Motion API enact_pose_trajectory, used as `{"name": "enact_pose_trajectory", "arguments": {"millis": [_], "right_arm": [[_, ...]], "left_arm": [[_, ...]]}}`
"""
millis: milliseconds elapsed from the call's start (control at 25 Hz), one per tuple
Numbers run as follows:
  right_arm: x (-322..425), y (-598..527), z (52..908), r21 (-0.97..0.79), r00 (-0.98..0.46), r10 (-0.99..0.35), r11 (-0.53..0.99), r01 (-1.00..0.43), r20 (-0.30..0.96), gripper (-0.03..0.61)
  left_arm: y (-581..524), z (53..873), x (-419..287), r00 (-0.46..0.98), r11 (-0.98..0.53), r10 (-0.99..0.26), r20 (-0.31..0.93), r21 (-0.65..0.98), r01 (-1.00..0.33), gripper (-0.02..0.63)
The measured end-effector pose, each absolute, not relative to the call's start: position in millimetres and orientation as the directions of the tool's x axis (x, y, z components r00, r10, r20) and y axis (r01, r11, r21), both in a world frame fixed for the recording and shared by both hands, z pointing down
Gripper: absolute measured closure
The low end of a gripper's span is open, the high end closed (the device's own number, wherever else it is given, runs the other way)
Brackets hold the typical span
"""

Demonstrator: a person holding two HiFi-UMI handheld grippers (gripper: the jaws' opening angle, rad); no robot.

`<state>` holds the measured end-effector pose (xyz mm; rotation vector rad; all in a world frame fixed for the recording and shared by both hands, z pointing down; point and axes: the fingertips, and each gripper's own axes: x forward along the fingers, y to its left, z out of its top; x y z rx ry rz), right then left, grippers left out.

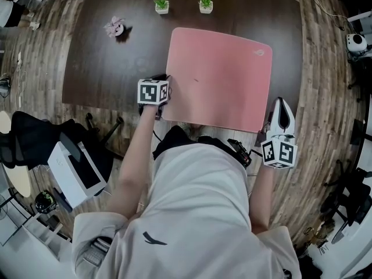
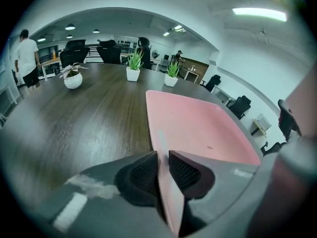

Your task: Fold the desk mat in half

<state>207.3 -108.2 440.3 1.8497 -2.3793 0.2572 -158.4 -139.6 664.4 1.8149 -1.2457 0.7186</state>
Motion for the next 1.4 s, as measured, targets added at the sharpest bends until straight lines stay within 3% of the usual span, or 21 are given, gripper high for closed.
{"name": "enact_pose_trajectory", "arguments": {"millis": [640,880,1120,1400], "right_arm": [[212,-112,444,-0.086,-0.242,-0.950,0.229,-0.970,0.197,0.578],[211,-112,444,-0.099,-0.247,-0.950,0.231,-0.968,0.193,0.578],[211,-111,444,-0.106,-0.248,-0.951,0.231,-0.967,0.188,0.578],[216,-111,447,-0.110,-0.237,-0.952,0.219,-0.969,0.193,0.578]], "left_arm": [[-140,655,-156,0.345,-0.152,-0.521,0.781,0.313,-0.938,0.557],[-140,639,-151,0.401,-0.127,-0.555,0.729,0.402,-0.907,0.569],[-146,628,-128,0.546,-0.114,-0.568,0.616,0.598,-0.793,0.592],[-146,637,-122,0.590,-0.102,-0.548,0.593,0.652,-0.751,0.591]]}}
